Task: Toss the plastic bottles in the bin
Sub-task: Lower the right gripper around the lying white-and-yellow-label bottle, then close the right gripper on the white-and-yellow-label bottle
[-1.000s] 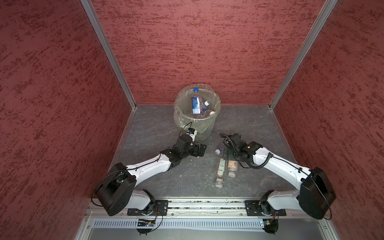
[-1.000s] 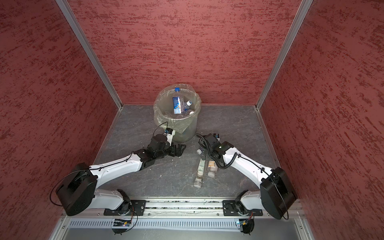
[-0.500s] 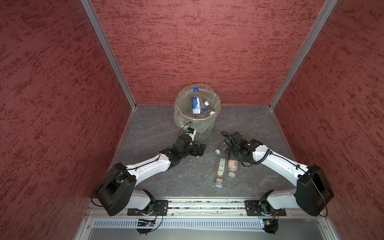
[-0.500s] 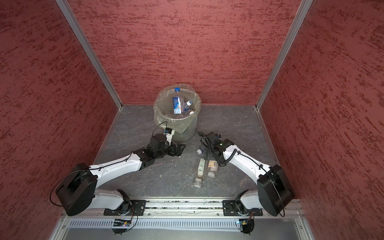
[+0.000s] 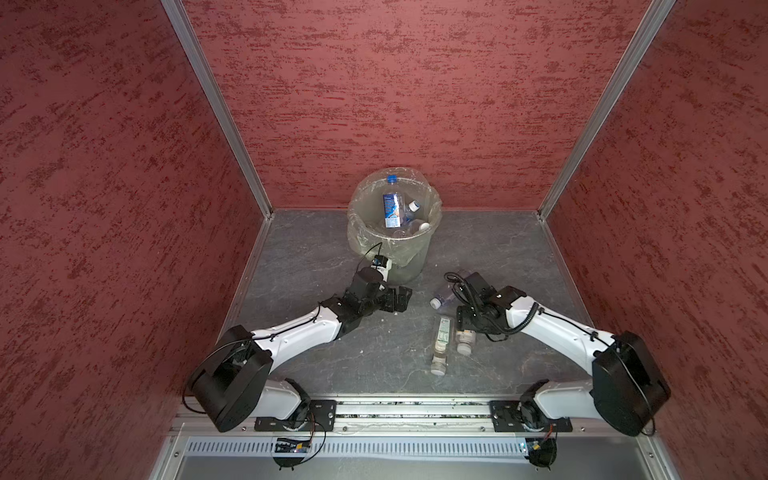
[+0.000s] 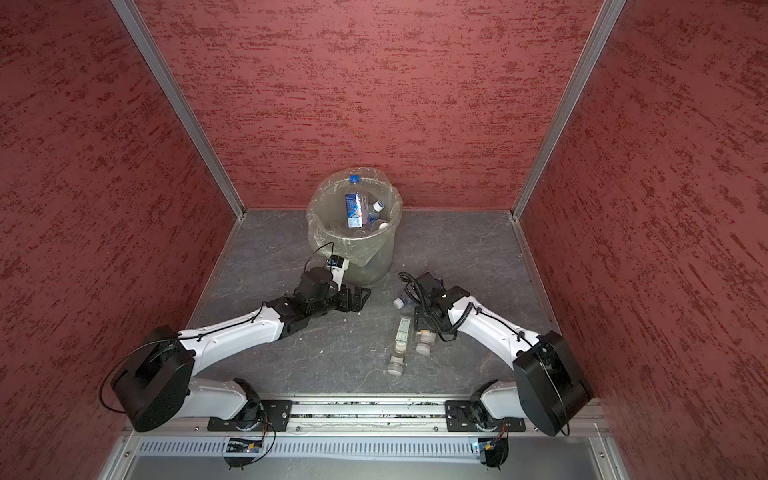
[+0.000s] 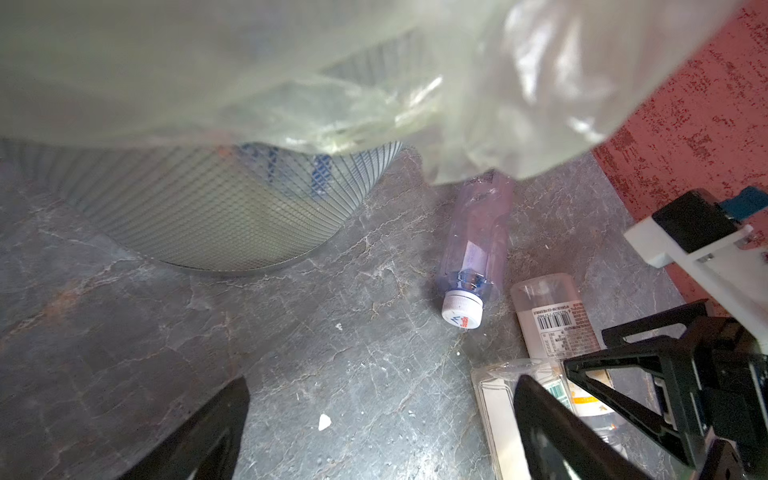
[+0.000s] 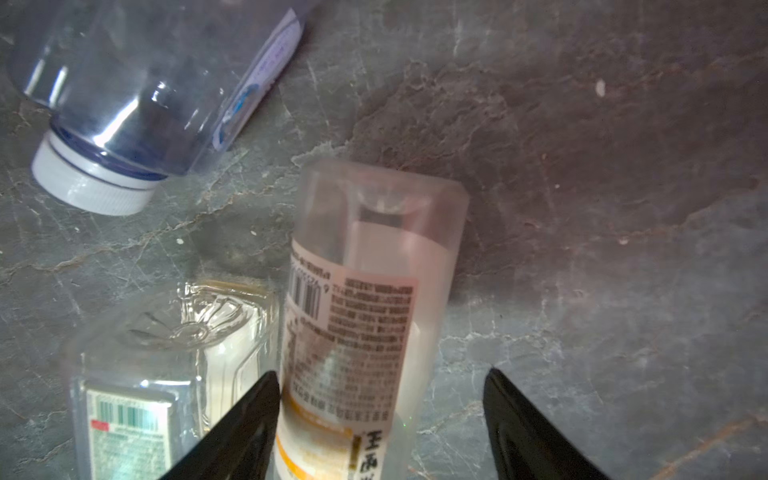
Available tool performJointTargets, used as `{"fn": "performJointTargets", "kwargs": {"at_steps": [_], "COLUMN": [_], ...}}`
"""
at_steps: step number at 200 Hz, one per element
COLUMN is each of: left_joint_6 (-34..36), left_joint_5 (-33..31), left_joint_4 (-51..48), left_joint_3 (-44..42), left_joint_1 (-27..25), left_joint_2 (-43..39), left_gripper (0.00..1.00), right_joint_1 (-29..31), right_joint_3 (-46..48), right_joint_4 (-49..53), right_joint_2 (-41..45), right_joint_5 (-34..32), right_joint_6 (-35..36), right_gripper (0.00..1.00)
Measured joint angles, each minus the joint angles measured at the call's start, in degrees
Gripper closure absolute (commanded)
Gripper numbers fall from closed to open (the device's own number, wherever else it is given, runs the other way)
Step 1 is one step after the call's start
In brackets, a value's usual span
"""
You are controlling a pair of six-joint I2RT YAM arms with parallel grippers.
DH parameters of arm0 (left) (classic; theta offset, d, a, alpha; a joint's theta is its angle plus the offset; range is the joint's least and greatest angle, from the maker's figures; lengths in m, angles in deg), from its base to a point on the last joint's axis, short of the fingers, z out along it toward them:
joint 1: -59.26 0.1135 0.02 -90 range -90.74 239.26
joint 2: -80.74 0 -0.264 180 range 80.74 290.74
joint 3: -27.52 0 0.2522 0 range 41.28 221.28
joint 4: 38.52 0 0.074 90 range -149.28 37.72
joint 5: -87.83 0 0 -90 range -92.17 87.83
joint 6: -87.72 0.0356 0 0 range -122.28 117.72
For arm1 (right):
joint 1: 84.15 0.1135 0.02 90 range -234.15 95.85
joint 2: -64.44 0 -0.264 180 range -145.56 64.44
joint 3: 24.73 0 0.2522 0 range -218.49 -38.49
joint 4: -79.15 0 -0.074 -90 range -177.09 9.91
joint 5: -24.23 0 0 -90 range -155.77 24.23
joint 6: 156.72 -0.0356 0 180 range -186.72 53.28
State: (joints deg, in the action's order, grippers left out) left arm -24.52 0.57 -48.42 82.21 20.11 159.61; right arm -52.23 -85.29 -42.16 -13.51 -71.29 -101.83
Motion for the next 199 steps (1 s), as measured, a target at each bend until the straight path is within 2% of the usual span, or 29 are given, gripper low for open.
{"fn": "performJointTargets", "kwargs": {"at_steps": [95,159,199], "left_joint_6": [-0.07,-0.07,-0.04], "left_joint_5": [0.42,0.42,0.42], "left_joint_4": [0.00,0.00,0.02], "left_joint_3": [0.00,0.55,1.09], "left_joint_1": [0.00,-0.13,-0.72], "left_joint_2": [0.66,1.40,1.77], "left_gripper": [0.01,0.01,0.01], "right_joint_1": [-2.58,-3.63,-4.02], "right_joint_3": [1.73,1.73,1.77], "right_joint_4": [-1.84,-3.61,-5.14], "right_joint_2": [-1.44,-4.04,-6.86], "right_joint_5": [0.00,0.46,1.09], "right_joint_6": [0.61,1.70,2.36], "right_gripper": [0.27,0.32,0.31]}}
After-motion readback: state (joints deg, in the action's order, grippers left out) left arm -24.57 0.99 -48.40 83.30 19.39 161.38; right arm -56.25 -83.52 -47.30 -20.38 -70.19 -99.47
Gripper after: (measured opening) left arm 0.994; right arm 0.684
